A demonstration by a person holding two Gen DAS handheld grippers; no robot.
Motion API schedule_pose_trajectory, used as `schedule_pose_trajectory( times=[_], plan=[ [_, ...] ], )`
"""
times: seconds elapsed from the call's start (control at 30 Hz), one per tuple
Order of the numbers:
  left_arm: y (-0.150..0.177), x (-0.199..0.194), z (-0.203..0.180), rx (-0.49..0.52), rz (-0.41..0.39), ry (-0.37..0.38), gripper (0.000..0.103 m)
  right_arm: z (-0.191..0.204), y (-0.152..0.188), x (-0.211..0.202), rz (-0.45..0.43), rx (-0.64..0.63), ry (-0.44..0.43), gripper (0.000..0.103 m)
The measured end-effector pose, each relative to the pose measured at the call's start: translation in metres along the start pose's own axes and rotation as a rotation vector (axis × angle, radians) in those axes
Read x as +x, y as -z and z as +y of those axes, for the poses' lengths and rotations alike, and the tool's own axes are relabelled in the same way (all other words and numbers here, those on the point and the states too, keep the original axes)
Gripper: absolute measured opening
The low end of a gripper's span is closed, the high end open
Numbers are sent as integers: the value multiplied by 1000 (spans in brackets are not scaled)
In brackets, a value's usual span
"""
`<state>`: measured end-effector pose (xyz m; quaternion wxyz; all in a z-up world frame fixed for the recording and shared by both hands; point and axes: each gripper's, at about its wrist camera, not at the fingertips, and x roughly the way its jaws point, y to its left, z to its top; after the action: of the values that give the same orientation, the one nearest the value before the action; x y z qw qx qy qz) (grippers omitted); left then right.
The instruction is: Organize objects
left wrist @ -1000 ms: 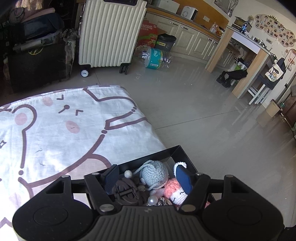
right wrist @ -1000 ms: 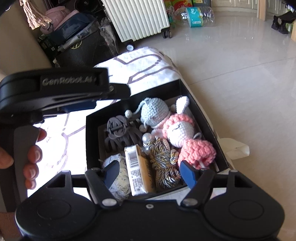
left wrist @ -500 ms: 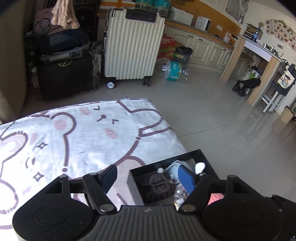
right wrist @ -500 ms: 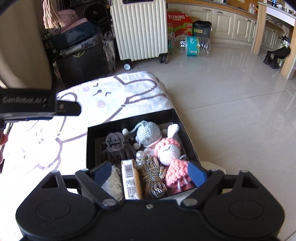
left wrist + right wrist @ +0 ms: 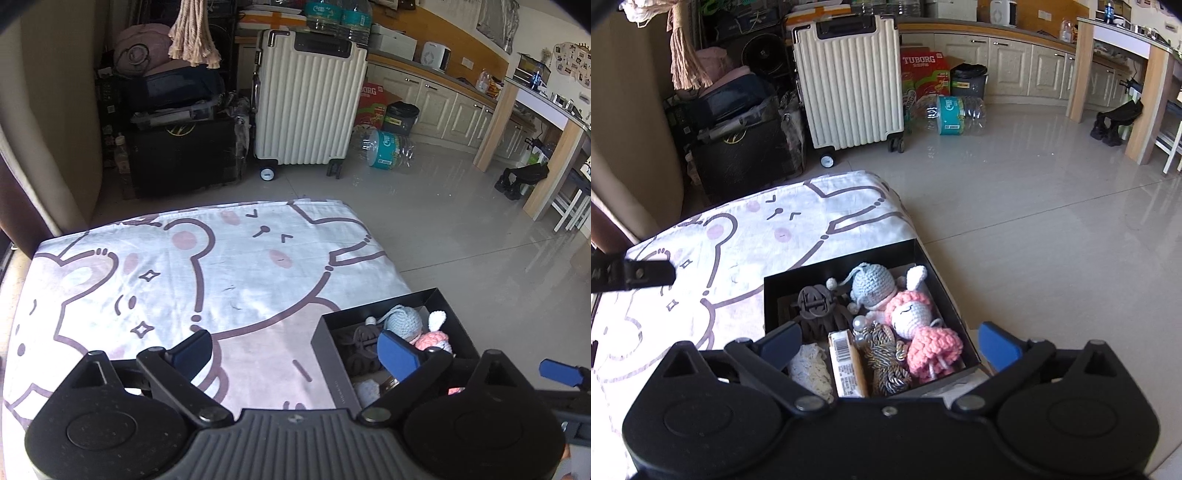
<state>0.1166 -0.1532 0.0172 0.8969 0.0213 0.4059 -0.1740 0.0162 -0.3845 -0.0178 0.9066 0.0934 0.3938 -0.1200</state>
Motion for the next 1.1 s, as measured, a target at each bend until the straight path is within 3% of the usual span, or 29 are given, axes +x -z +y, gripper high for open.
schedule_pose_trajectory(
  times=[0.27, 0.43, 0.73, 1.1],
  plan=[
    [9, -11, 9, 48, 12, -91, 100, 7, -3, -11, -13, -45, 61, 103],
    [13, -19, 14, 55, 21, -128, 103, 11, -4, -19, -14, -71, 53, 103],
    [22, -34, 15, 76, 1, -146, 103, 19, -5, -24, 0, -106, 102, 103],
    [31, -27, 12, 88, 72, -167, 103, 22, -4, -31, -15, -114, 160, 103]
  ],
)
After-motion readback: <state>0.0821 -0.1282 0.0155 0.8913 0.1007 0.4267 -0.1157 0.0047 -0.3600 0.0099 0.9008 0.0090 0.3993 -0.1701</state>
